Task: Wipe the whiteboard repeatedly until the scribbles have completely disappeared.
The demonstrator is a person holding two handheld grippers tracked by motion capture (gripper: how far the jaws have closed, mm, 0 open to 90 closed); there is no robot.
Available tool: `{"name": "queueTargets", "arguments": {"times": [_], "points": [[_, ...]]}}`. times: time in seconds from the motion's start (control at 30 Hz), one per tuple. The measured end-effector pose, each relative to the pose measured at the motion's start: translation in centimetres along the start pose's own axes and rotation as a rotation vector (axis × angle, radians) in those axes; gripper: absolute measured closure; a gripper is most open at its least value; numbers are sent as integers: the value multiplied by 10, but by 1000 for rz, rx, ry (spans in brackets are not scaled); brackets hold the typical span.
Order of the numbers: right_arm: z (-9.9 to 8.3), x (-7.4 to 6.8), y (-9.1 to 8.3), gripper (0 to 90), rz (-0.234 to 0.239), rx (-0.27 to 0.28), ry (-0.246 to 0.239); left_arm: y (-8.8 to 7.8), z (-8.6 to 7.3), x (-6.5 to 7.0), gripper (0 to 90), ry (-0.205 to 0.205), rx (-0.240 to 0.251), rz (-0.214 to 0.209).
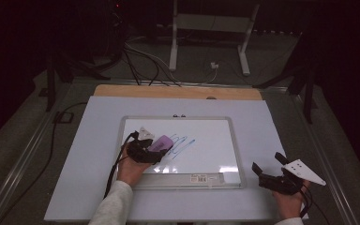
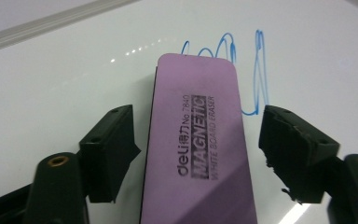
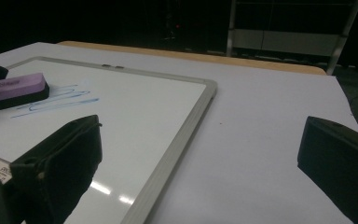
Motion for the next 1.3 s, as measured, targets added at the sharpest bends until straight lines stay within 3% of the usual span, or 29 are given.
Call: {"name": "queueTargets", "arguments": {"times": [0.17,0.37,0.7,0.83,1.0,1.3], "points": [[0,1,-1,2,-2,3,3,4,-2,1,413,12,-25,8],[0,-1,0,2,2,0,-1,4,-2,-1,417,13,-29,21],[0,0,0,2,1,0,0,-2,-1,-23,417,-5,-32,109],[0,0,0,2,1,-2,0,-2,-1,-27,417,-21,-31,117],[0,-1,0,2,5,-4,-1,0,-1,-18,418,-9,-36,103],[0,-1,1,2,6,-5,-2,5,-1,20,418,63,-53,21]]}}
Point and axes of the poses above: each handheld gripper's, and its own axes: y roughly forward along the jaws, z roughly out of its top, x roughly to its right, the point moved 3 cm from there along y, roughly forward along the jaws, and after that the axes turned 12 degrees about x, right-handed, at the moved point
